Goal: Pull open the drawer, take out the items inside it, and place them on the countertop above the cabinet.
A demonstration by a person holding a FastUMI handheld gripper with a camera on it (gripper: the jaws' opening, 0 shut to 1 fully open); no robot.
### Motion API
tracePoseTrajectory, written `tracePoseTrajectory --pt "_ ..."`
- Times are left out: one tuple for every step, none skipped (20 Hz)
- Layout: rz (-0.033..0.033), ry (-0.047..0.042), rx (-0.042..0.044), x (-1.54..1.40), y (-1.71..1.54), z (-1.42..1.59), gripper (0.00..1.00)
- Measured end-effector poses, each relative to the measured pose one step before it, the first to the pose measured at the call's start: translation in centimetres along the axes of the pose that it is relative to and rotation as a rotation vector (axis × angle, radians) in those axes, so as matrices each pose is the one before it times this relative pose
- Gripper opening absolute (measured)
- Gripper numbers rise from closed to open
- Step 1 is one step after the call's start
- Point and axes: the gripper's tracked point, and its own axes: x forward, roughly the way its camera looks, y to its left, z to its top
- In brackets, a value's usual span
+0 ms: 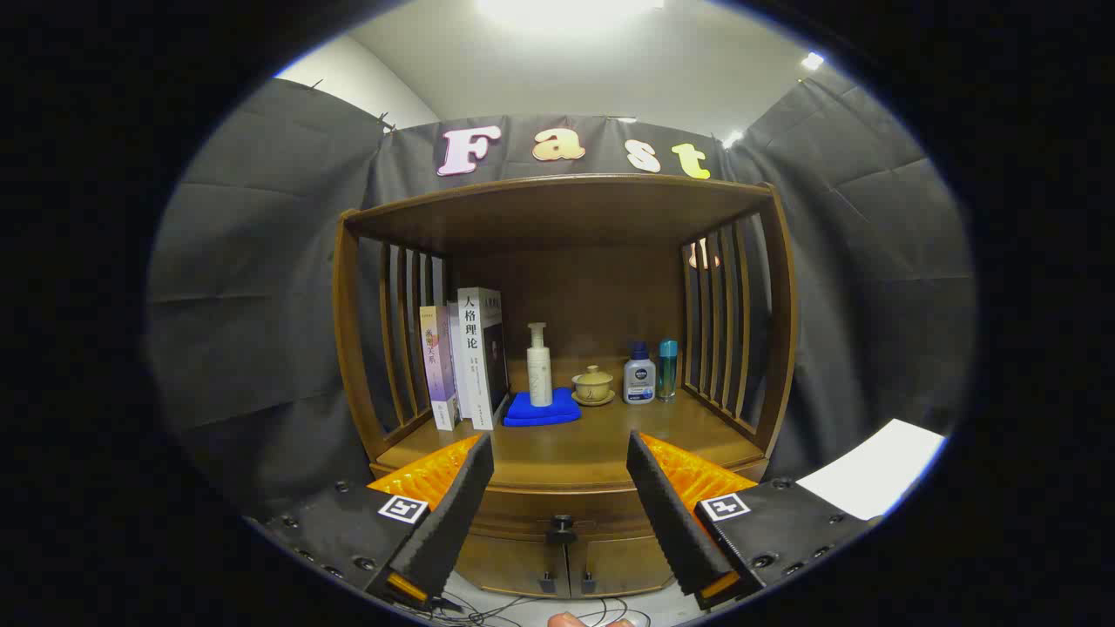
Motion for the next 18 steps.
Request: tracePoseTrajectory --pt "-0.00109 -0.00253 0.00489 -0.084 -0.115 0.010 0.97" --pt "-0.00051 -0.00116 0.00350 -0.057 -0.070 0.102 0.97" --pt "0.00182 -0.00034 0.00231 -0.038 0.015 -0.029 0.98" --pt "0.00219 -0.00034 0.00056 -0.081 0.043 0.007 0.98" --pt "0.00188 0.00025 -0.00248 0.065 0.011 -0.095 0.97" --pt "0.00045 0.00093 -0.00503 -0.063 0.004 -0.046 0.97" --pt "0.00100 0.00051 -0.00461 -0.021 0.039 -0.113 0.98" --pt "-0.00059 0.00210 -0.00174 0.059 0.034 -0.110 0.98" --pt "0.00257 0.00388 0.00096 0.024 0.127 -0.173 0.98" --pt "0.00485 0.00304 0.00233 0.001 0.152 -0.077 0.98" --pt "0.00325 0.00147 0.00094 -0.015 0.099 -0.109 0.98" --pt "-0.00068 0.00034 -0.00253 0.094 0.045 -0.043 0.98" --pt "-0.00155 -0.00042 -0.00422 0.057 0.003 -0.121 0.98" --pt "-0.00052 0.00041 -0.00505 -0.009 -0.018 -0.049 0.98" --pt "-0.00020 0.00271 -0.00334 0.042 0.026 -0.139 0.98" --pt "0.00090 0.00223 -0.00104 -0.032 0.027 -0.067 0.98" --pt "-0.00237 0.00115 0.00019 0.165 0.002 -0.142 0.98" --pt "-0.00217 0.00189 -0.00130 0.052 -0.110 -0.071 0.98"
